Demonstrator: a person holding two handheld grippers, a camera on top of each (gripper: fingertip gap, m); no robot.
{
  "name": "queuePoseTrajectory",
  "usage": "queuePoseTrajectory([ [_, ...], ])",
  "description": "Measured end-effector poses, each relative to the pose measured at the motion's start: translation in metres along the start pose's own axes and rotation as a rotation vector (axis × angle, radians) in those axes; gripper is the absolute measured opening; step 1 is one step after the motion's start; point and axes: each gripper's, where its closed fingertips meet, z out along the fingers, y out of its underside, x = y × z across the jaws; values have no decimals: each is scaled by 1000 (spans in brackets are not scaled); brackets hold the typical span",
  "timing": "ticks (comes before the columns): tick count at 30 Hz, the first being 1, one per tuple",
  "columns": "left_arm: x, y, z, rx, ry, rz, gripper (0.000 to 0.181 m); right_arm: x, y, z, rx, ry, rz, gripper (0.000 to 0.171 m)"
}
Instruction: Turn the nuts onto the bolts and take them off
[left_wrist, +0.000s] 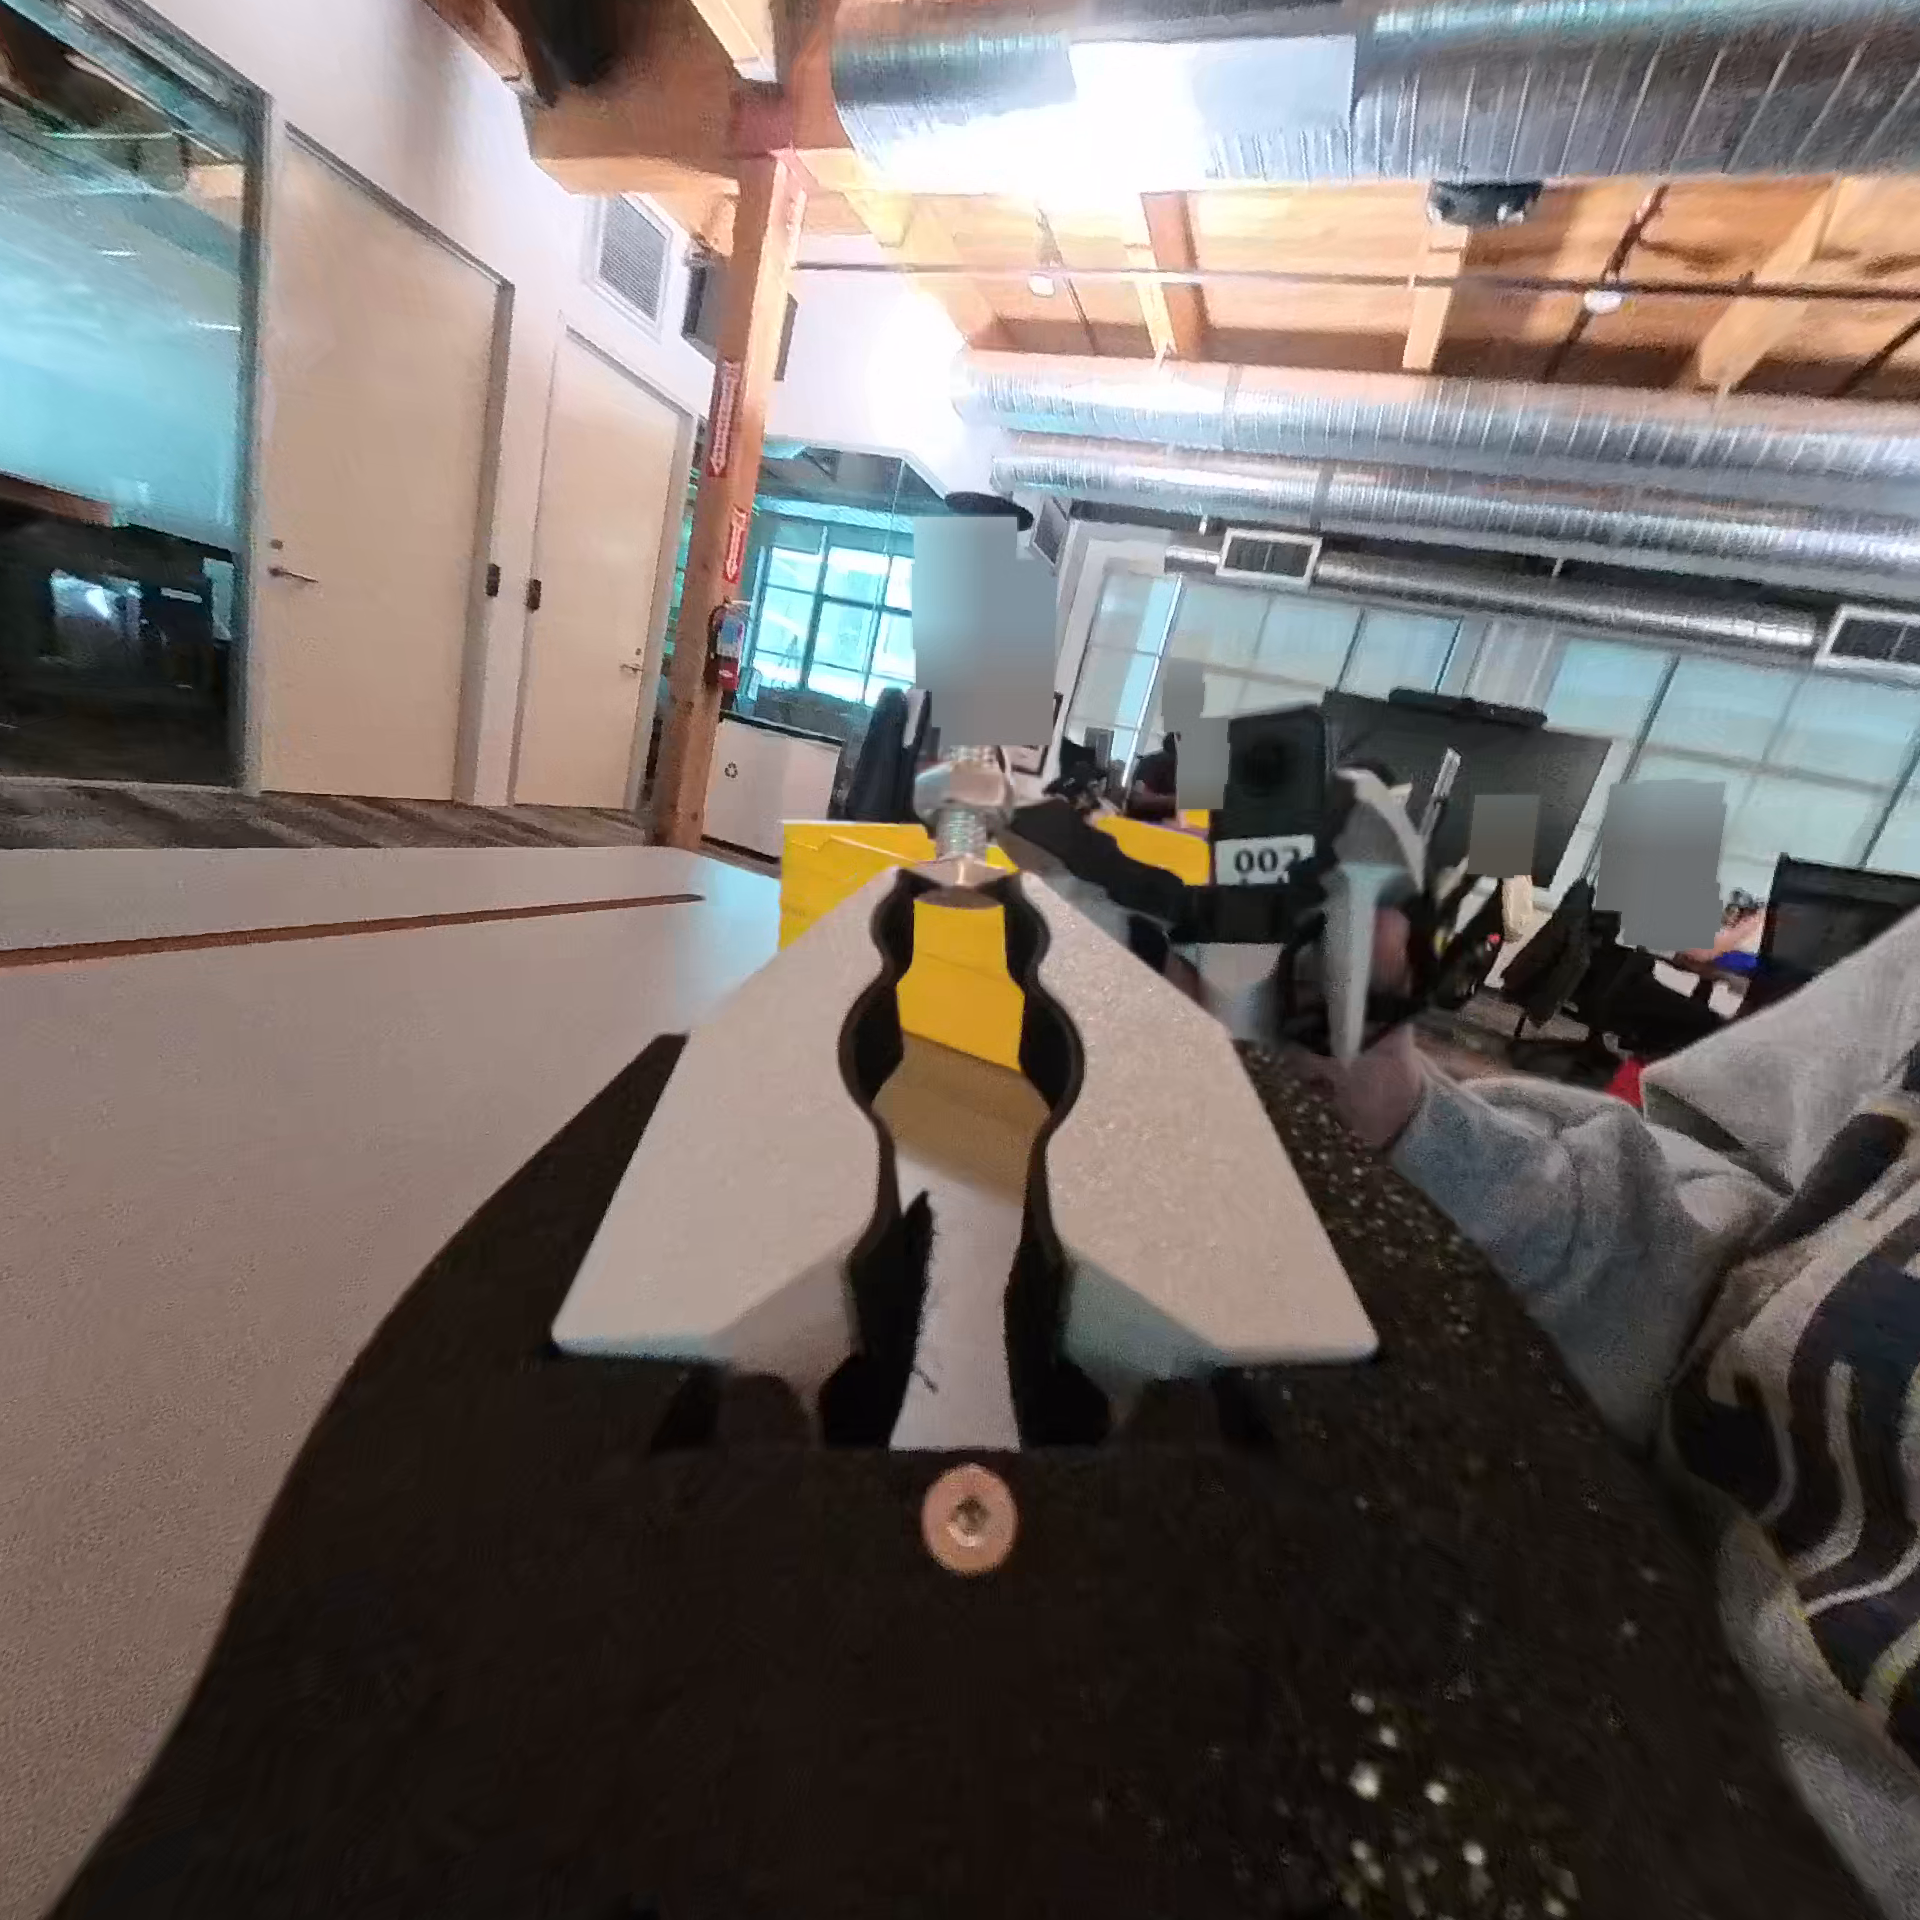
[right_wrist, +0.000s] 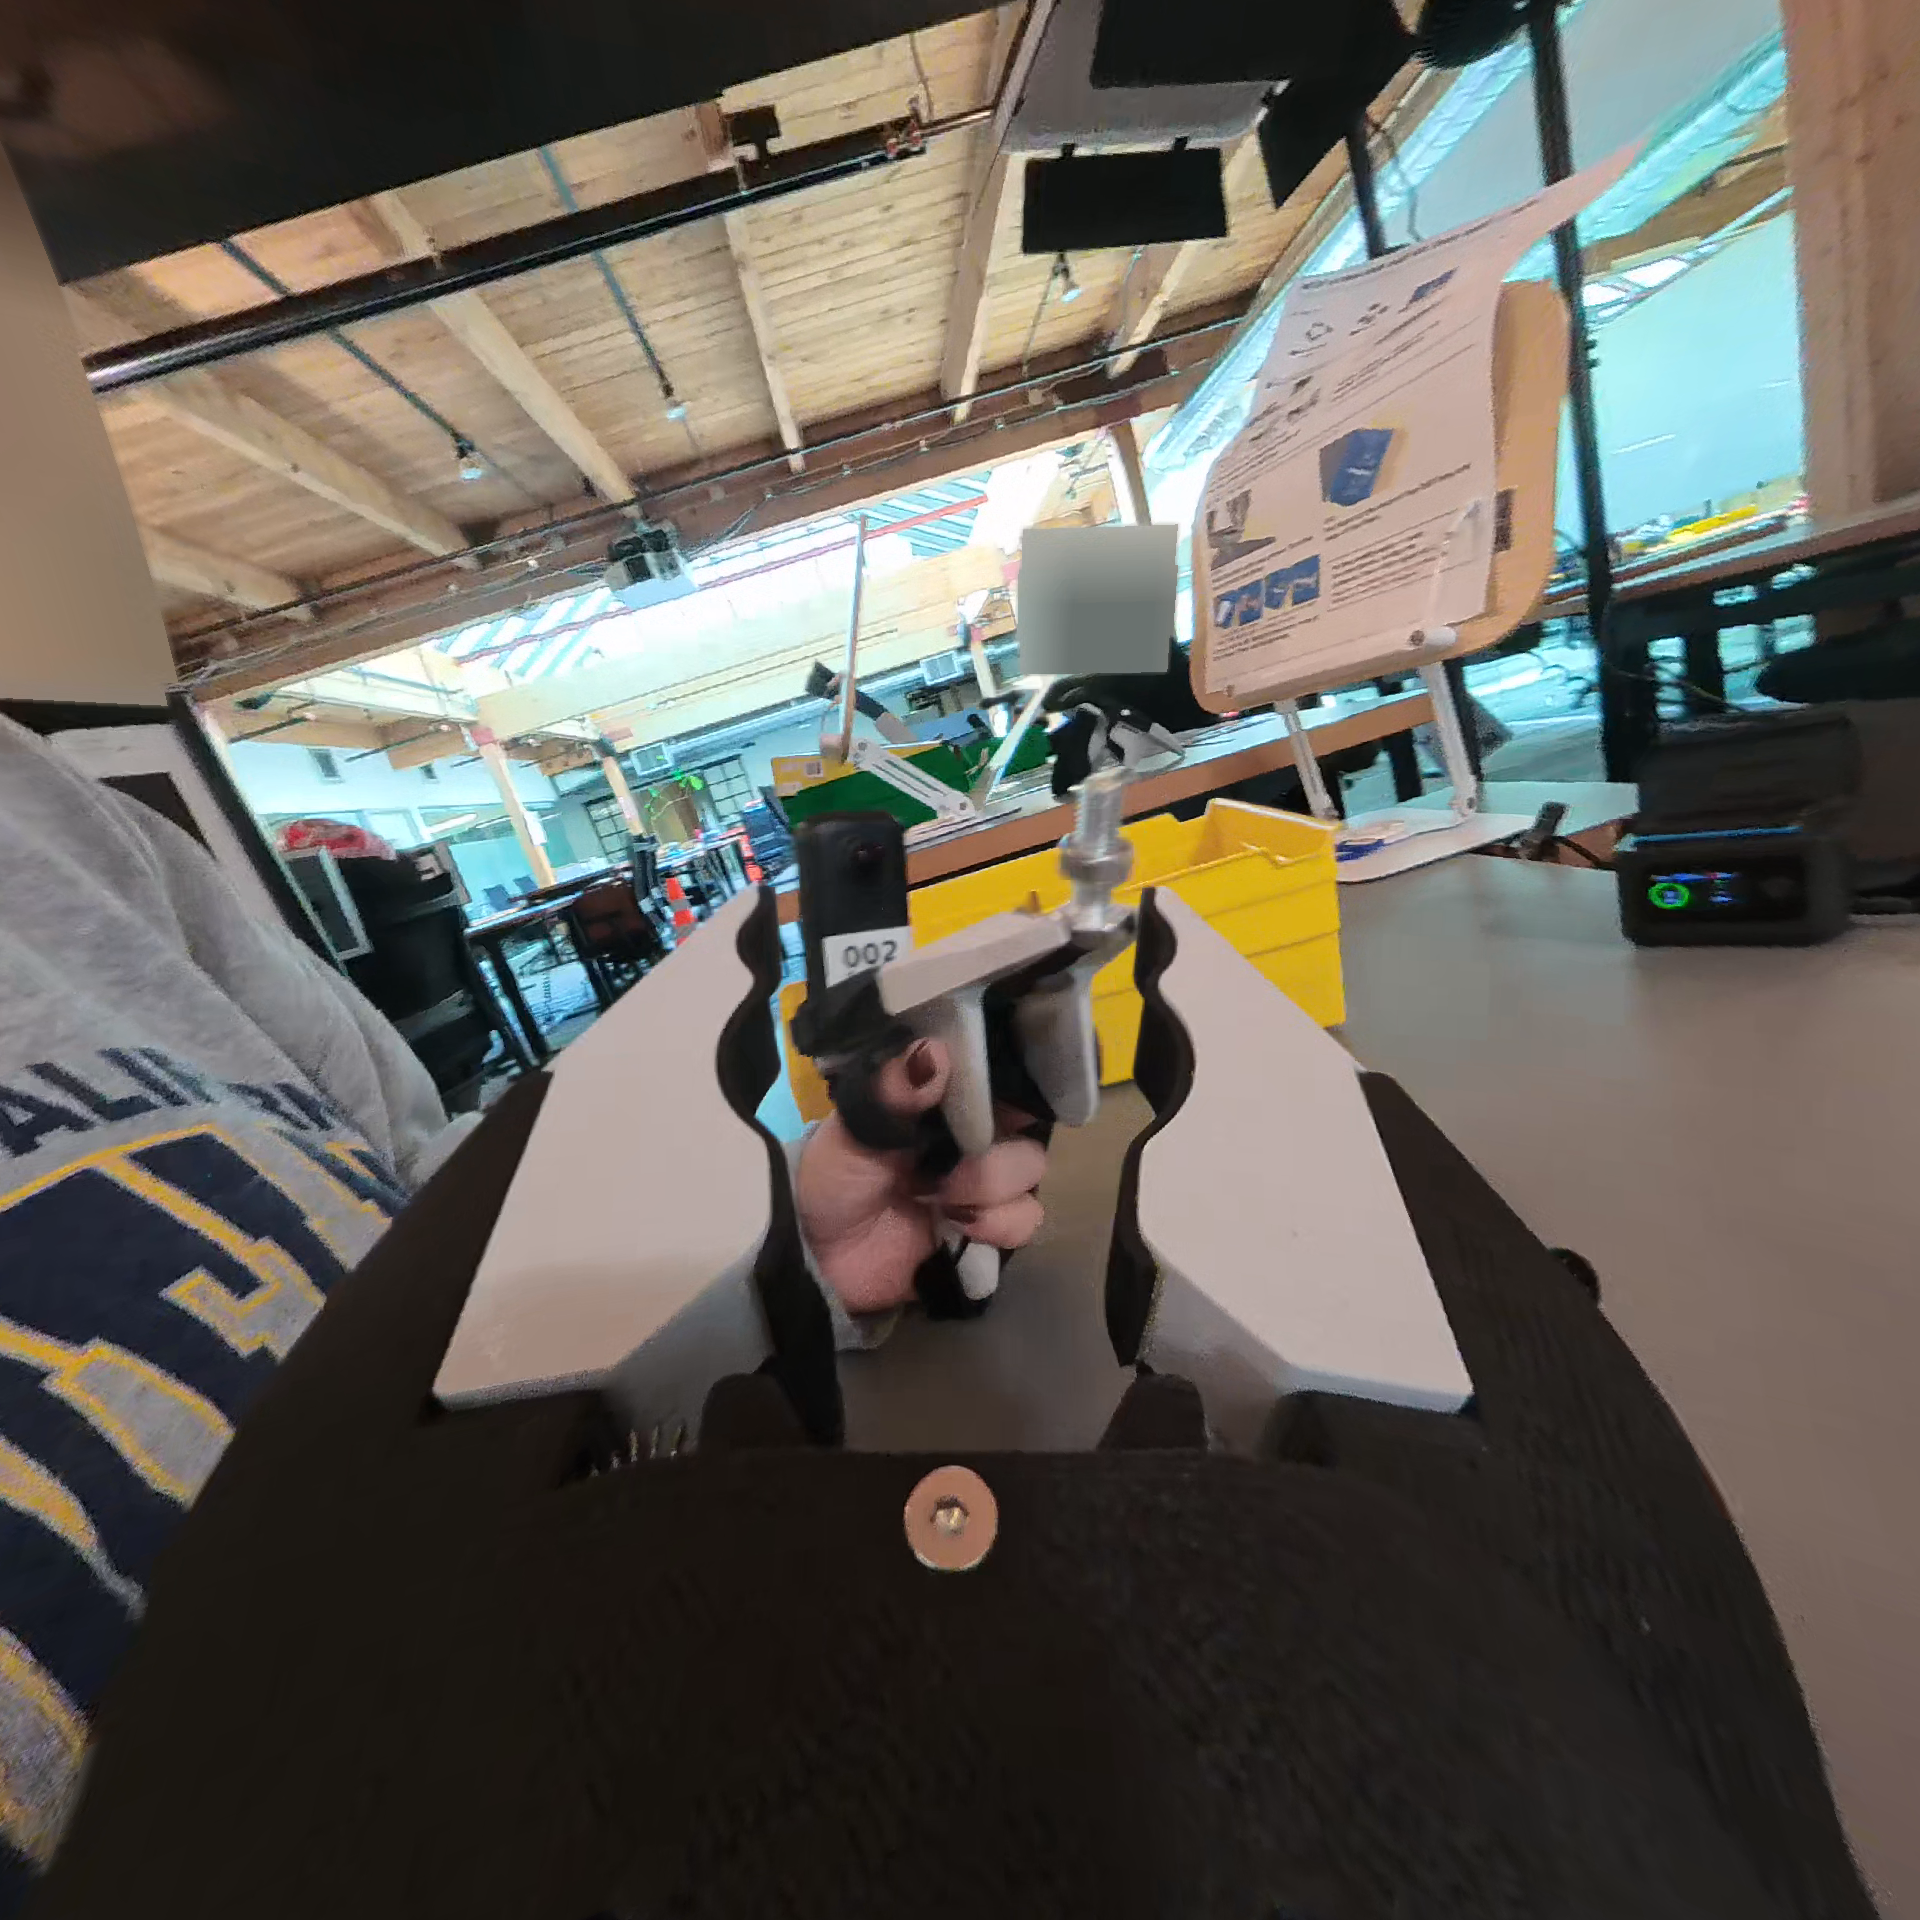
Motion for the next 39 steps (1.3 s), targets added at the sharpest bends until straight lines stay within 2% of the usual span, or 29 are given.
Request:
queuePoseTrajectory([
  [3,16,14,10,-75,66,49,15,9,-1,5,-27,60,-23,61],
  [11,28,21,14,-106,125,77,15,13,0,-2,-63,87,-26,7],
  [15,40,19,15,-79,177,94,15,4,-5,-11,-185,101,-102,7],
  [17,36,21,16,-86,125,147,38,2,-24,-27,-248,170,-233,7],
  [19,23,20,16,-89,34,174,54,7,-46,-61,-396,256,-339,8],
  [21,14,16,14,-74,-27,185,62,28,-67,-115,-599,454,-405,8],
  [23,7,15,13,-71,-72,192,64,60,-81,-190,-870,731,-438,8],
  [25,6,15,13,-74,-81,198,64,90,-85,-270,-1165,982,-364,8],
  [27,7,18,15,-90,-79,199,64,109,-69,-325,-1401,1054,-196,8],
  [30,8,21,16,-110,-78,211,63,130,-38,-367,-1597,1009,-22,8],
  [32,9,23,16,-116,-77,218,63,140,-23,-378,-1625,983,48,8],
  [35,9,23,16,-117,-78,223,64,154,-8,-377,-1544,1001,138,11],
  [37,9,21,15,-108,-80,221,65,159,-17,-370,-1466,1059,101,30],
  [39,8,21,14,-106,-87,218,66,159,-46,-343,-1292,1130,-43,37],
])
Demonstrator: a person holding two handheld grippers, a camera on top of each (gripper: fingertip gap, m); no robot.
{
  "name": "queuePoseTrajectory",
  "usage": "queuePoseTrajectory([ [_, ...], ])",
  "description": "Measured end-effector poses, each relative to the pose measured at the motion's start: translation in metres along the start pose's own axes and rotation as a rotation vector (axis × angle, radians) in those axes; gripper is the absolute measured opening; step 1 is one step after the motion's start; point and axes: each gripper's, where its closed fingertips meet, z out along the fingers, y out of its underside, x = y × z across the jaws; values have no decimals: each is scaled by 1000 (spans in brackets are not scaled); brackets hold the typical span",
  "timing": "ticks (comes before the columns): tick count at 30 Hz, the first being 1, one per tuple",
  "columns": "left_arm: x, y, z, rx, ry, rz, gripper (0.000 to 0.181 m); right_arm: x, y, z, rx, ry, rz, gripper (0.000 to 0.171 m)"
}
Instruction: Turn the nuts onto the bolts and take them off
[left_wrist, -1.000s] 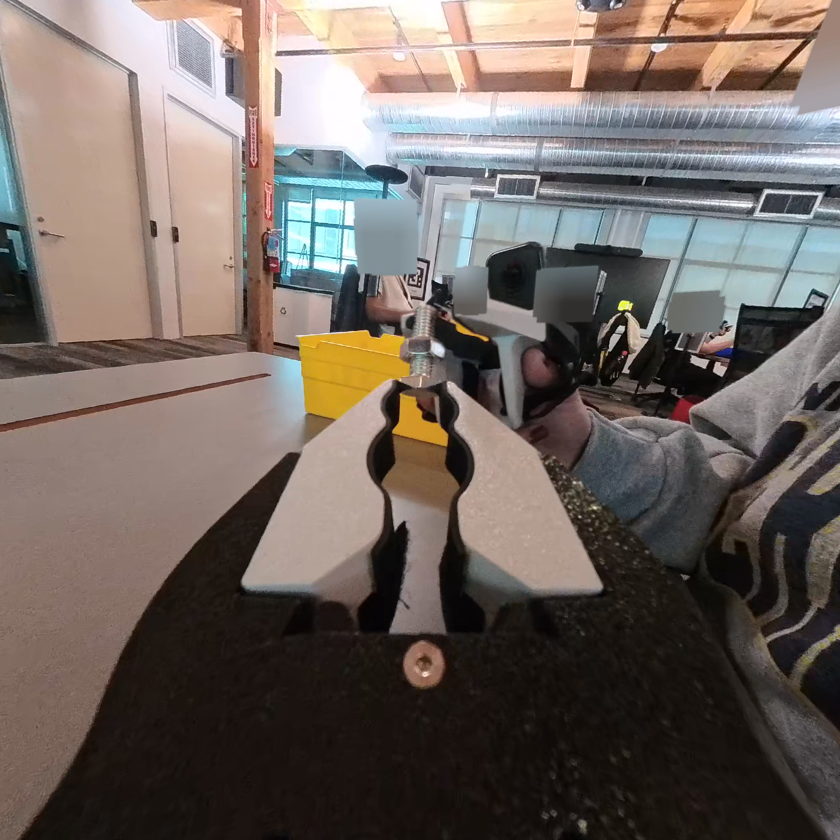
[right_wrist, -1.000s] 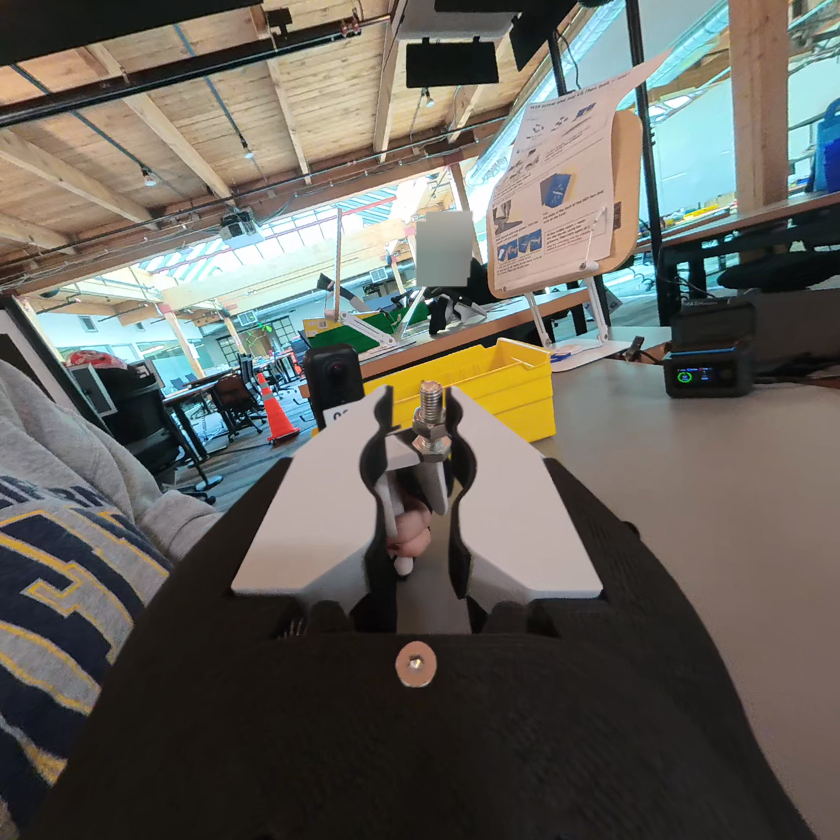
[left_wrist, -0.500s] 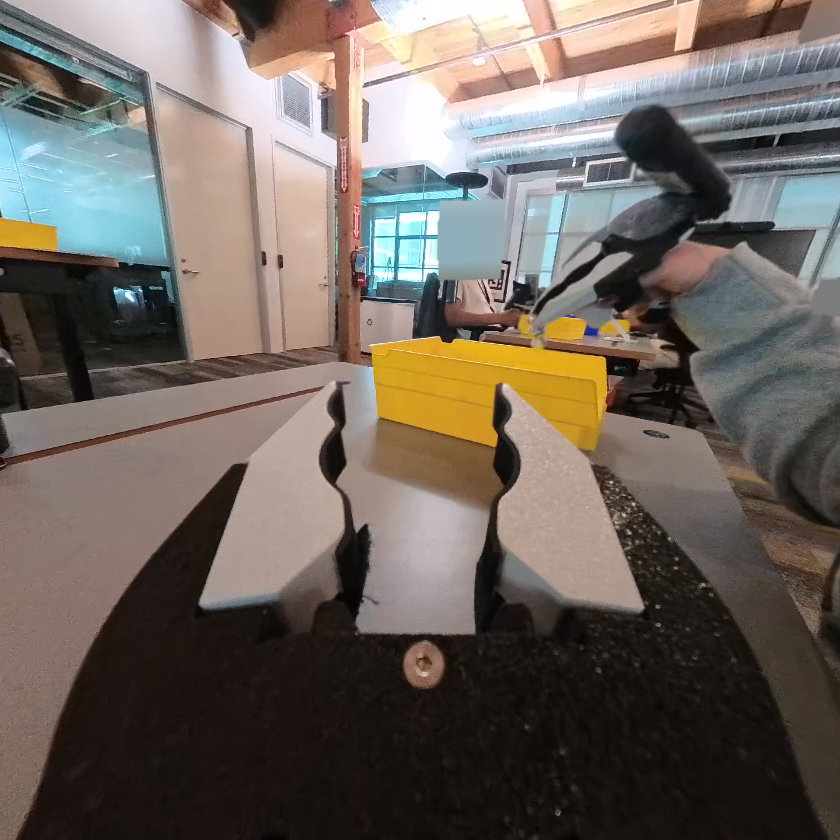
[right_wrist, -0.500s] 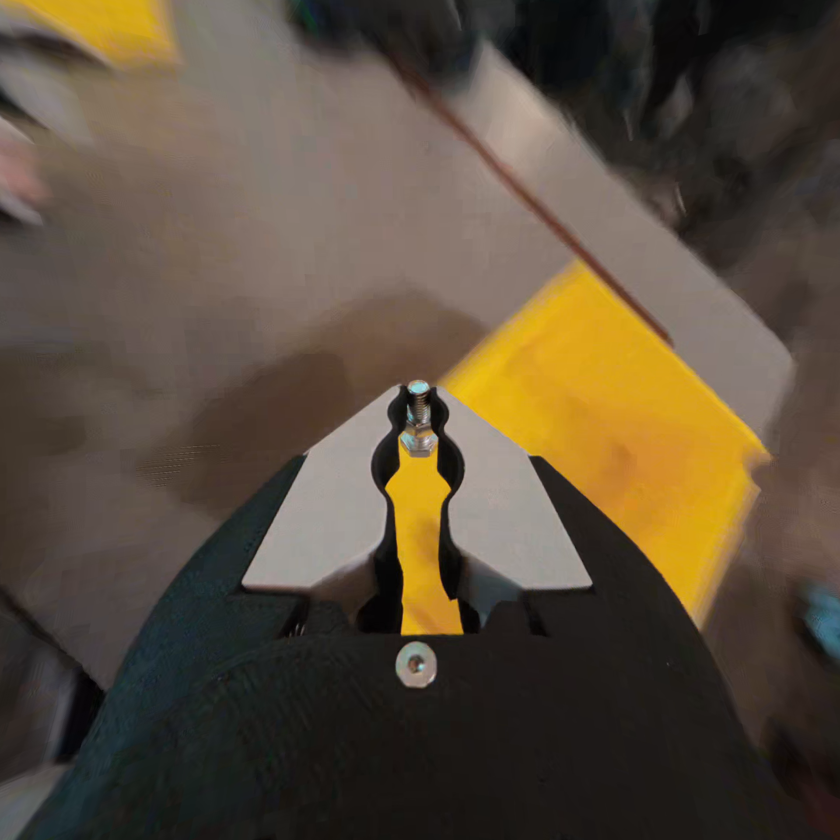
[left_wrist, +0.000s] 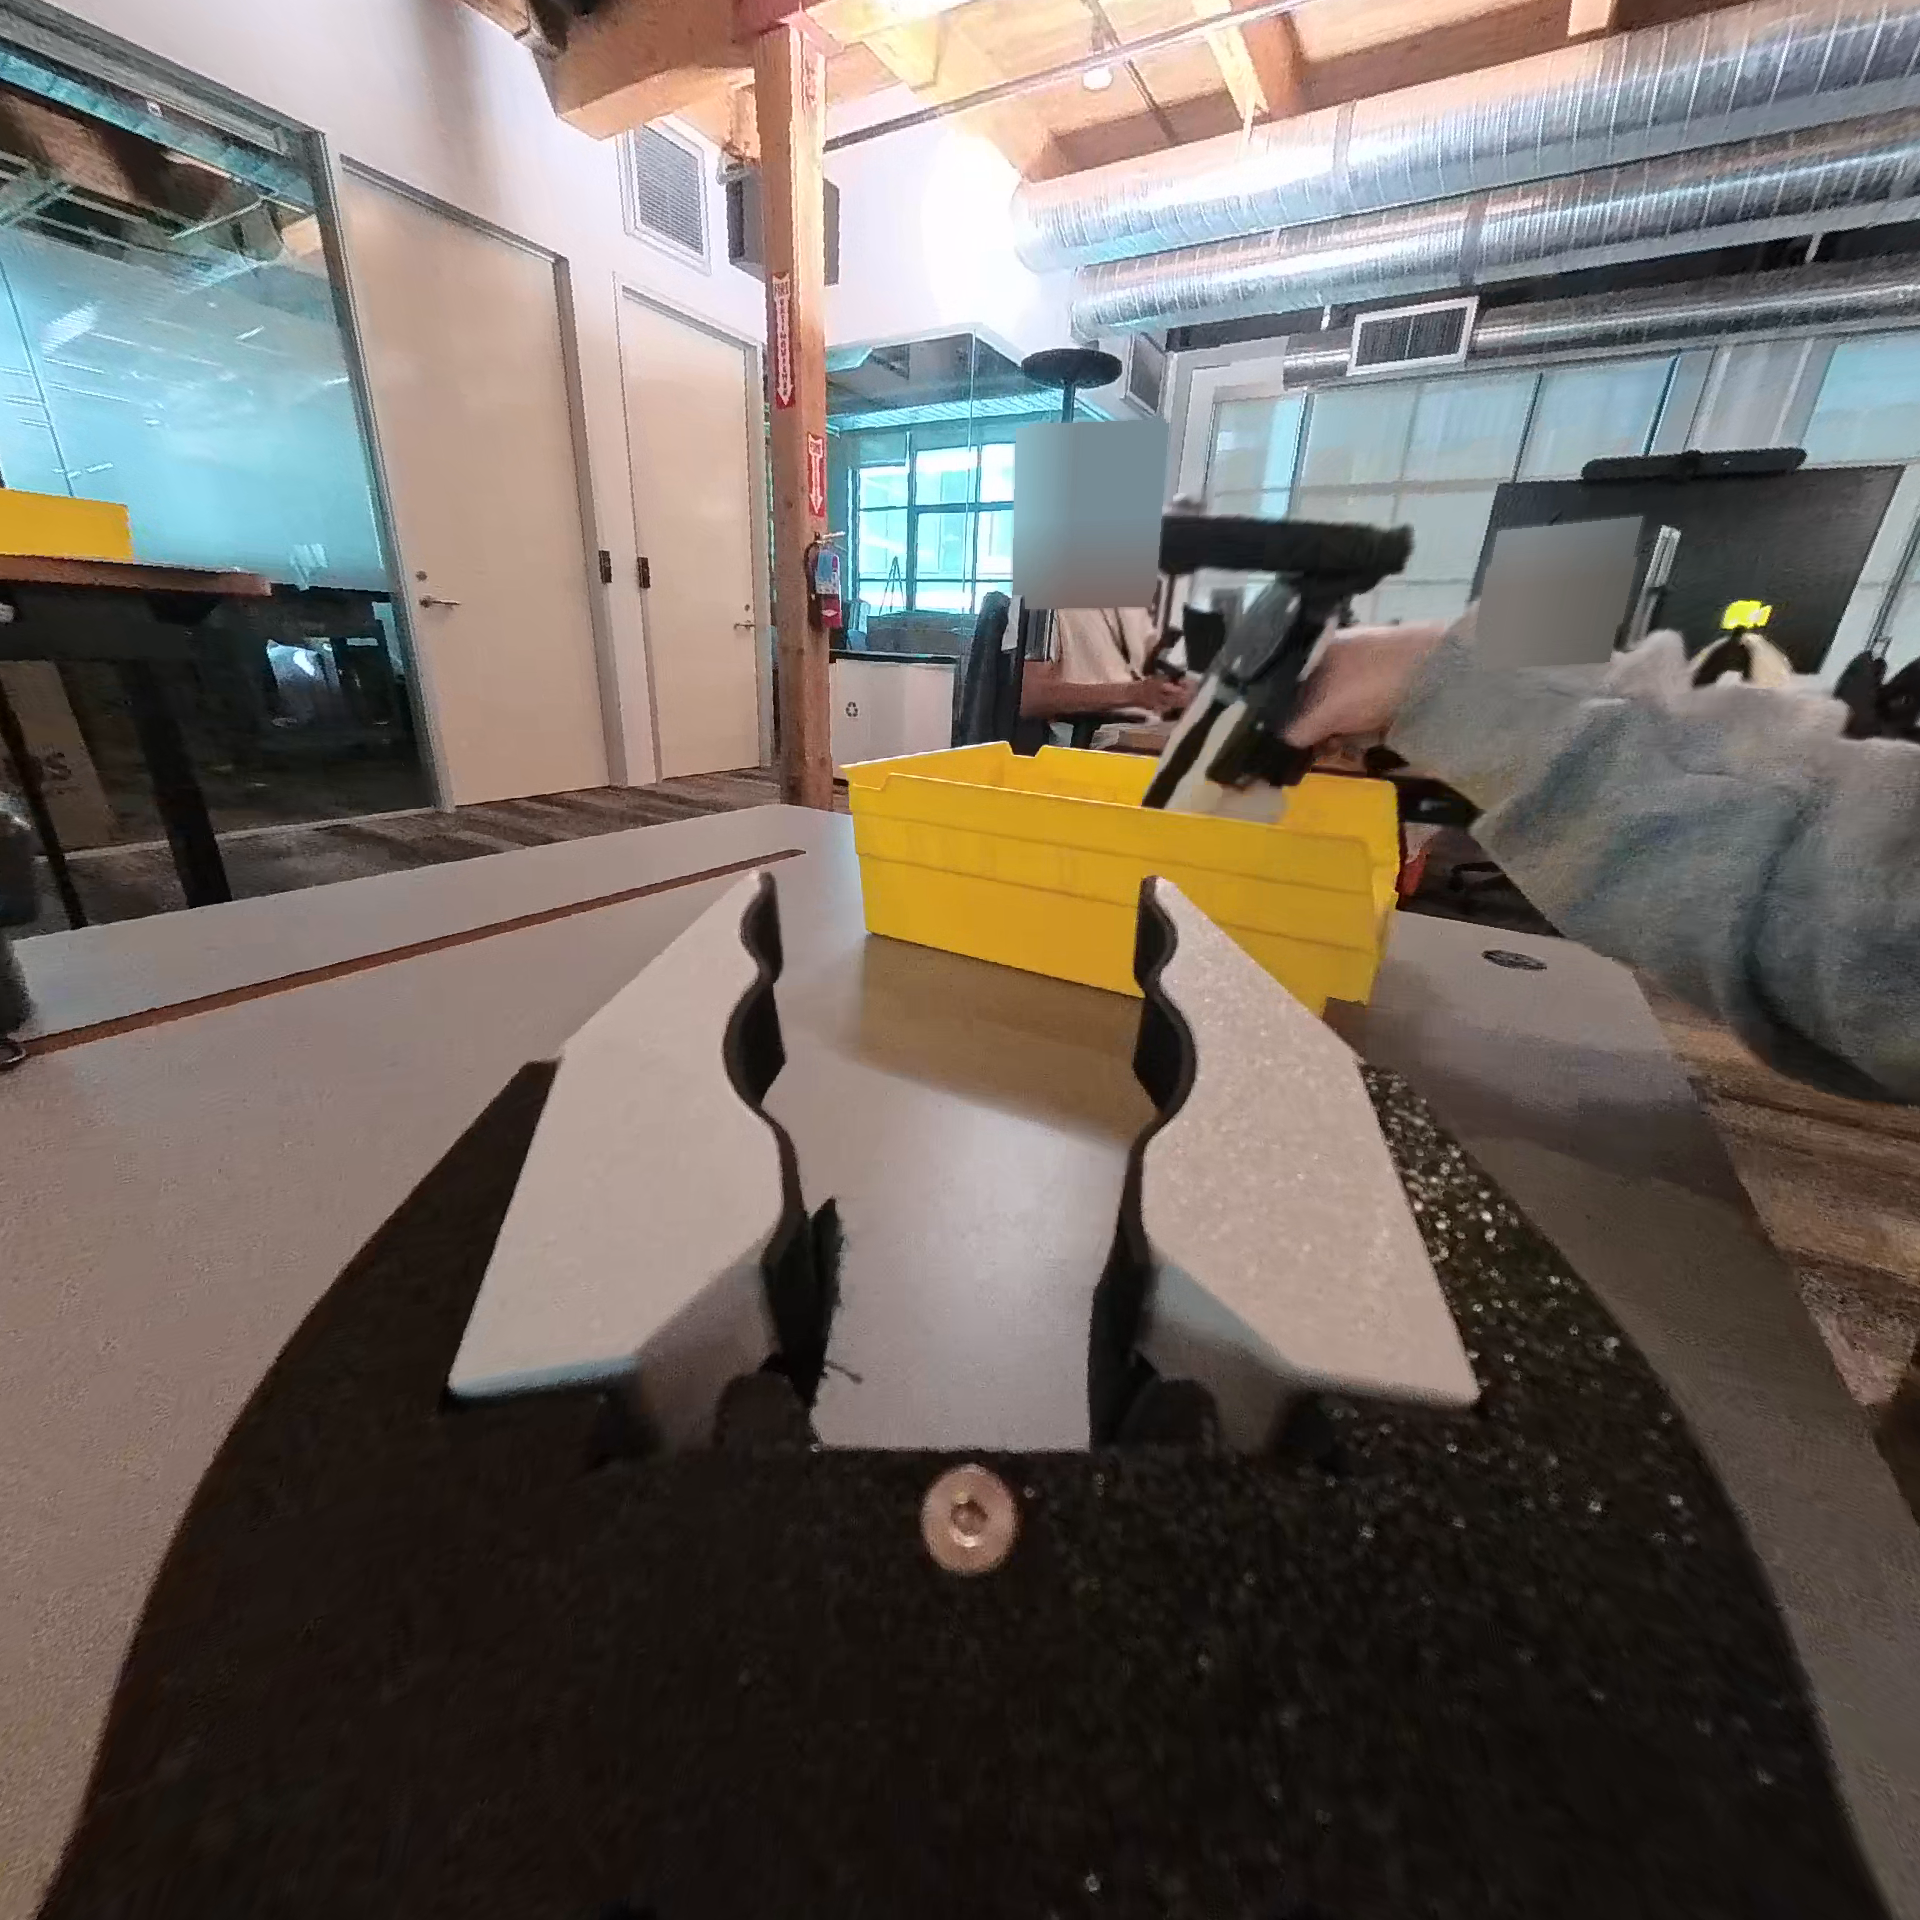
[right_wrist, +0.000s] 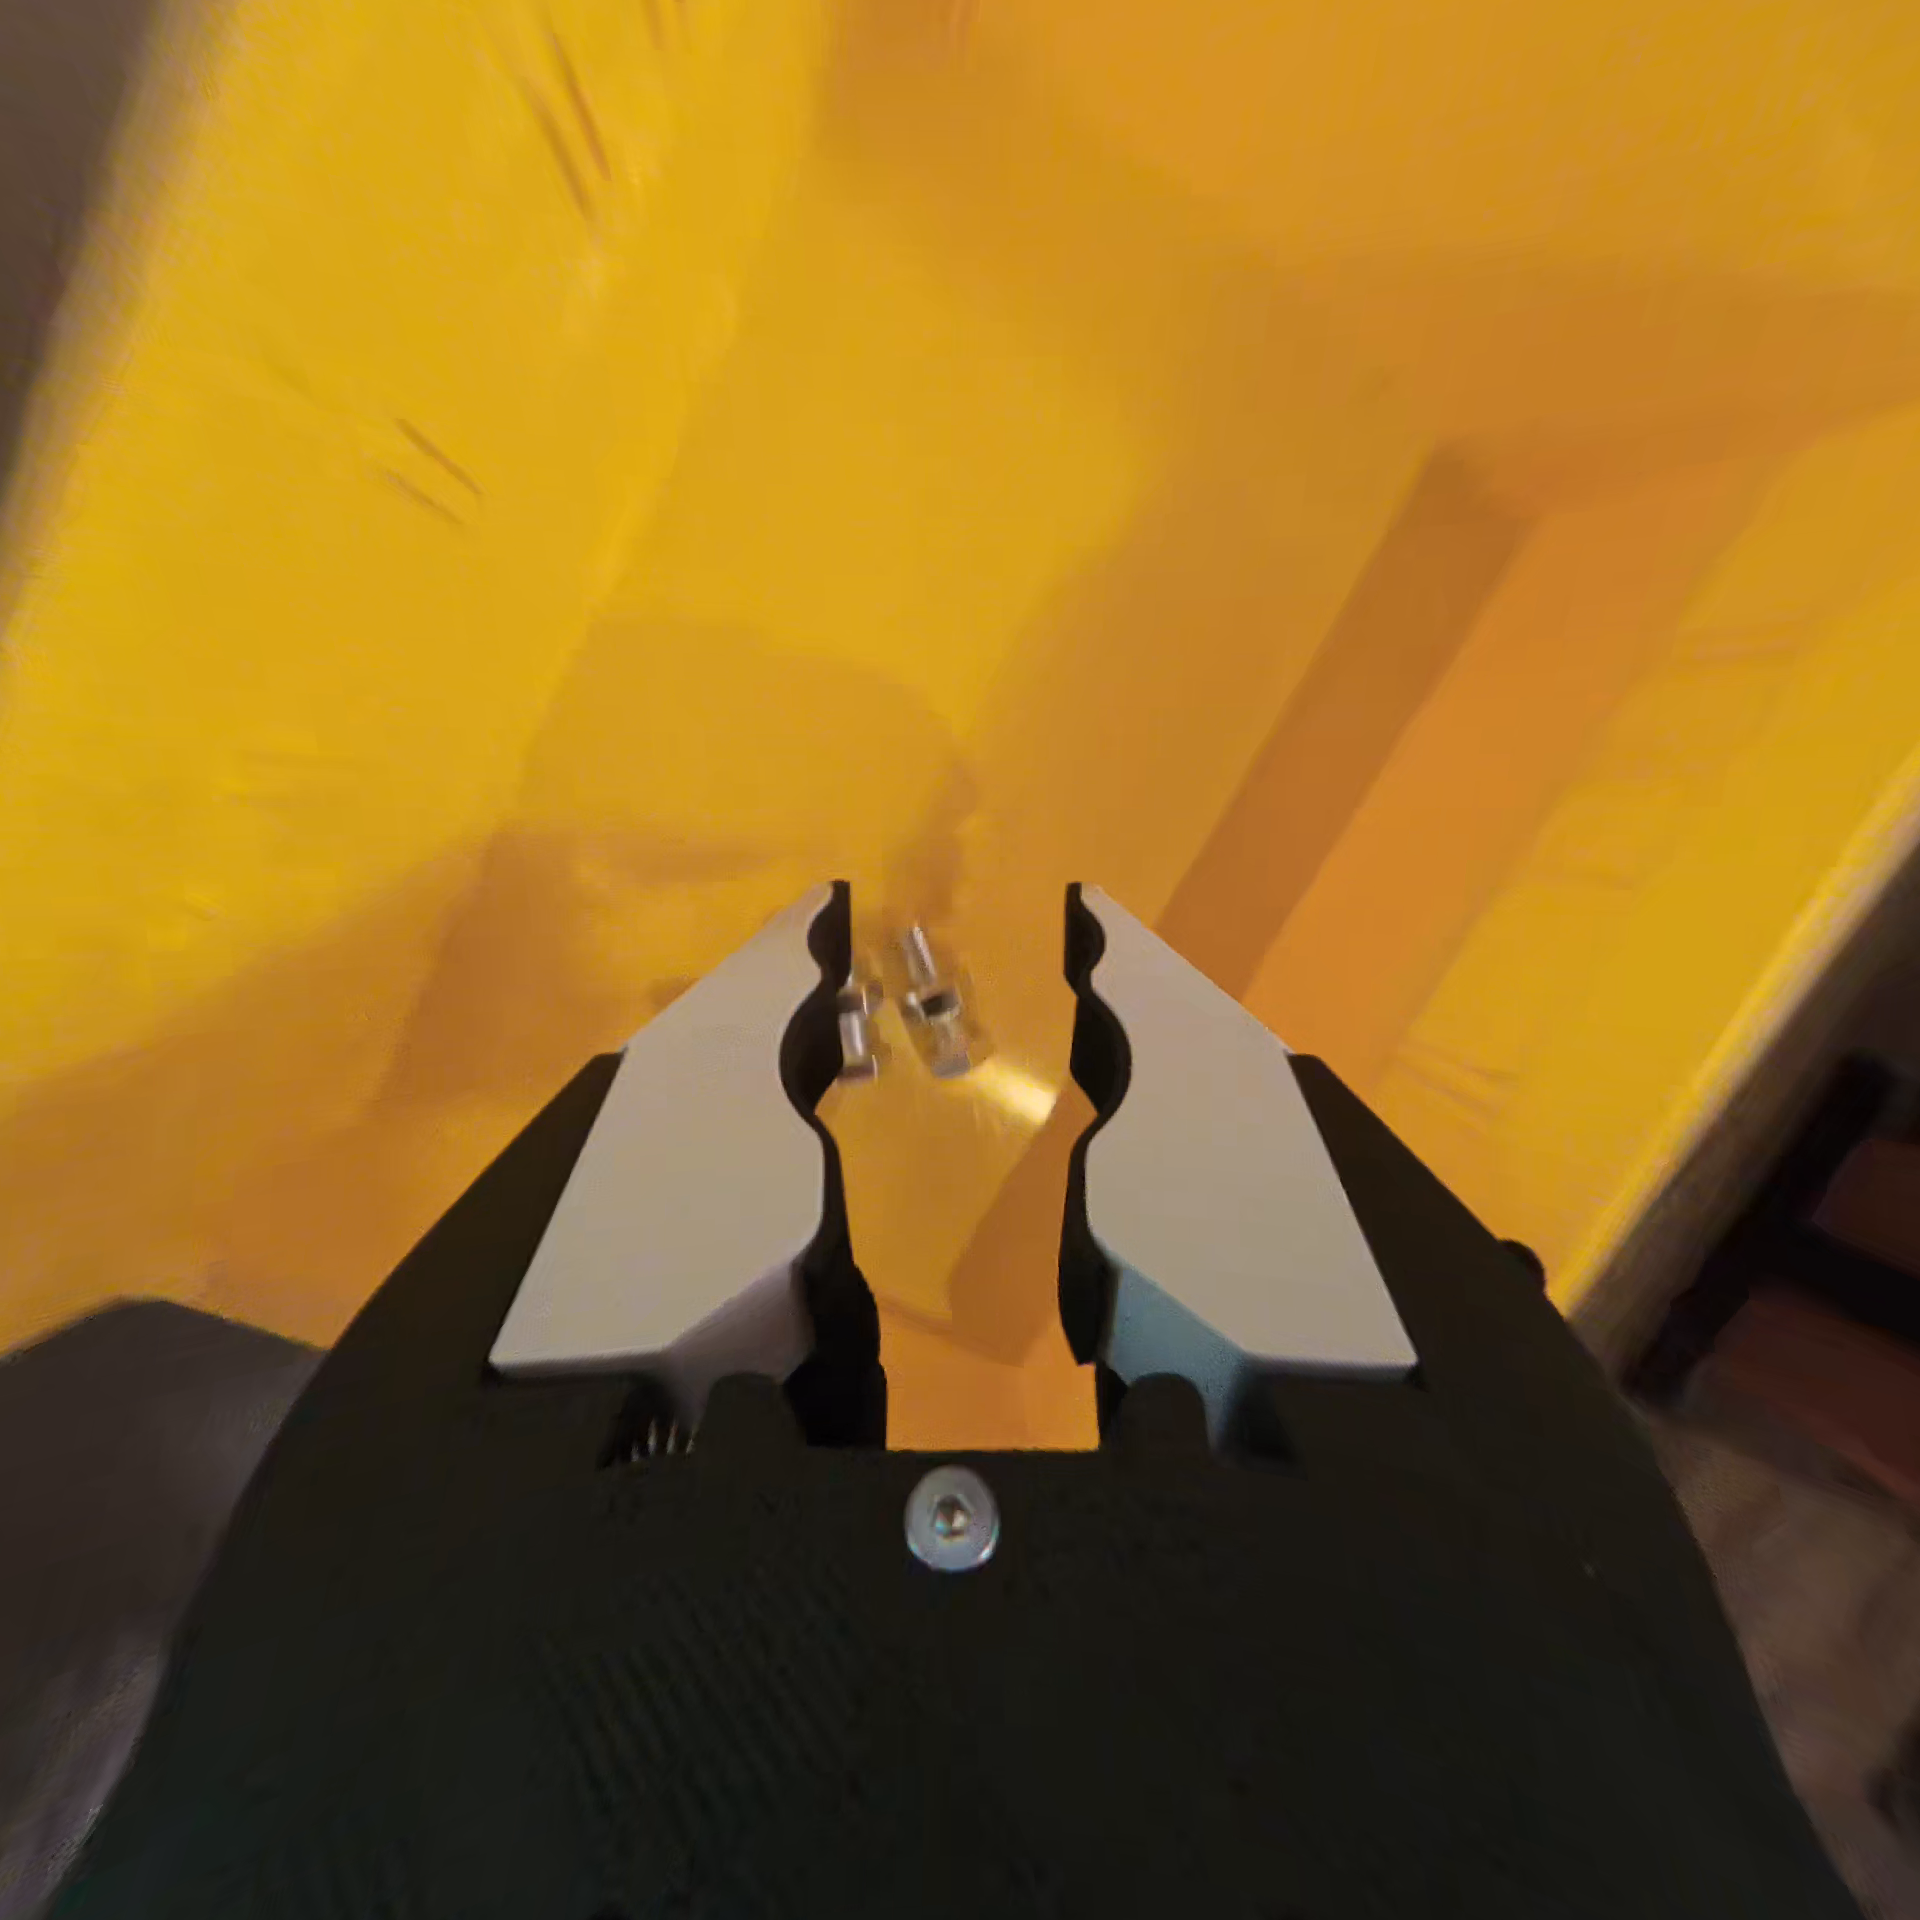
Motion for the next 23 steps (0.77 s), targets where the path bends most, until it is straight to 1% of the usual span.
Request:
queuePoseTrajectory([
  [2,-1,0,0,-1,-7,4,68,-11,-44,-41,283,112,7,40],
  [3,-1,0,1,-4,-11,10,68,-29,-69,-63,449,115,5,42],
  [4,-1,1,1,-8,-15,16,68,-55,-93,-84,623,76,6,42],
  [6,-1,2,1,-15,-20,28,68,-117,-132,-115,944,-72,-1,41],
  [7,-1,3,1,-18,-27,37,68,-139,-146,-122,1072,-108,14,45],
  [8,-2,3,1,-22,-34,48,68,-151,-155,-122,1181,-77,38,55],
  [10,-3,3,-1,-31,-46,72,67,-163,-164,-106,1340,79,35,54],
  [12,-4,3,-4,-45,-66,103,64,-187,-167,-80,1375,134,-50,49],
  [14,-6,-8,-8,-51,-106,95,62,-211,-168,-62,1355,108,-119,48],
  [16,-7,-43,-16,-40,-143,86,59,-233,-165,-59,1370,55,-204,45],
  [17,-19,-64,-25,-53,-221,124,55,-240,-163,-57,1381,49,-244,42],
  [19,-66,-99,-55,-158,-449,236,48,-248,-164,-54,1387,38,-294,37],
  [21,-125,-117,-93,-341,-629,252,41,-252,-168,-51,1383,10,-303,37],
  [22,-154,-117,-113,-451,-691,224,24,-252,-168,-50,1381,9,-304,37],
  [23,-178,-108,-129,-580,-694,190,6,-251,-169,-50,1382,11,-300,37],
])
